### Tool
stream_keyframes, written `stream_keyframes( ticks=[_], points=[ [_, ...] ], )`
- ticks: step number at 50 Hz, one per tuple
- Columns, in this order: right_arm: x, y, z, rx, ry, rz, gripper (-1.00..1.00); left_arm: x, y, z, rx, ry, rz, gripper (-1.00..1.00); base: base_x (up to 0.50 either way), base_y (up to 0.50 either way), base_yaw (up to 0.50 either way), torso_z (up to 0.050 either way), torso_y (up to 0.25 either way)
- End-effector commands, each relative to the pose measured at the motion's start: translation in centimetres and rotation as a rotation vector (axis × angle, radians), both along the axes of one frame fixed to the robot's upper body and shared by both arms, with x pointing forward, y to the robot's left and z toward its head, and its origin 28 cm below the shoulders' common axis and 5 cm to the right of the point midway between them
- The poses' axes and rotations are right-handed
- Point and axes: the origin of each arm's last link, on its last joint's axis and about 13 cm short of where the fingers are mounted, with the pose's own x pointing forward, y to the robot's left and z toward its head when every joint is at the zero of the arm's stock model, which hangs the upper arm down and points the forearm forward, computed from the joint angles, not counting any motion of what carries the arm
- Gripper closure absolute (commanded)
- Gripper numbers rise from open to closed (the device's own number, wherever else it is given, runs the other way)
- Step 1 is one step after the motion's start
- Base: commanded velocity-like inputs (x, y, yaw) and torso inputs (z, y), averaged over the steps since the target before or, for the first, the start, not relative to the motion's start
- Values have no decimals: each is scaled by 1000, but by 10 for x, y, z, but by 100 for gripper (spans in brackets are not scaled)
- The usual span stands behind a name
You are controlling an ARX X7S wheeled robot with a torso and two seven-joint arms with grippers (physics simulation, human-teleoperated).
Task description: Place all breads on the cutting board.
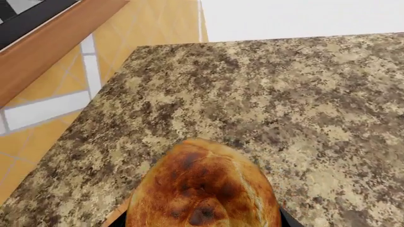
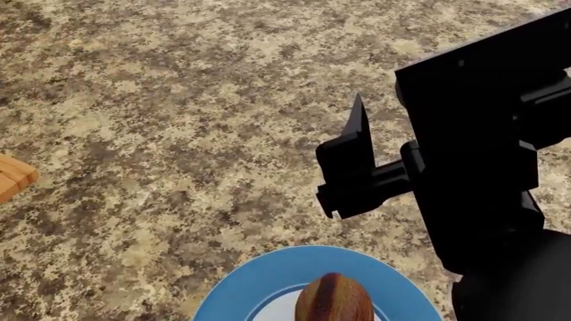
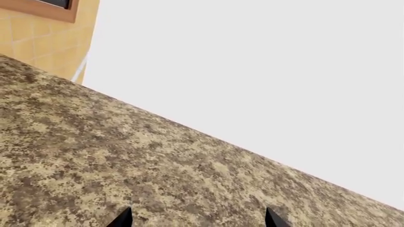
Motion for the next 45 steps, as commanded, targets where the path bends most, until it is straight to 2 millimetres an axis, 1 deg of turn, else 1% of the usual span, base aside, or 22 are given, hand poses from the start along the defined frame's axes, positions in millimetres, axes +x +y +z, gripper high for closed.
stream_keyframes(
  ticks=[1, 9, 13, 19, 21, 27, 35, 41, 45],
  points=[
    [5, -2, 9, 5, -6, -22, -100, 0, 18, 15, -8, -33, 87, 100, 0, 0, 0, 0, 0],
    [5, -2, 8, 5, -4, -24, -100, 4, 32, 13, -11, -32, 158, 100, 0, 0, 0, 0, 1],
    [5, -2, 8, 4, -4, -23, -100, 8, 34, 8, -29, -33, 168, 100, 0, 0, 0, 0, 0],
    [5, -2, 9, 3, -3, -24, -100, 19, 28, -8, -24, -16, 144, 100, 0, 0, 0, 0, 0],
    [5, -2, 9, 0, -2, -24, -100, 20, 27, -10, -25, -12, 142, 100, 0, 0, 0, 0, 0],
    [6, -3, 9, 1, 1, -24, -100, 20, 33, -19, -38, 0, 168, 100, 0, 0, 0, 0, 0],
    [6, -3, 10, -3, -1, -24, -100, 21, 43, -43, -62, 28, 210, 100, 0, 0, 0, 0, 0],
    [6, -2, 9, -1, 0, -23, -100, 22, 46, -57, -54, 45, 213, 100, 0, 0, 0, 0, 0],
    [6, -2, 8, 4, 1, -20, -100, 21, 45, -61, -55, 51, 195, 100, 0, 0, 0, 0, 0]
  ],
)
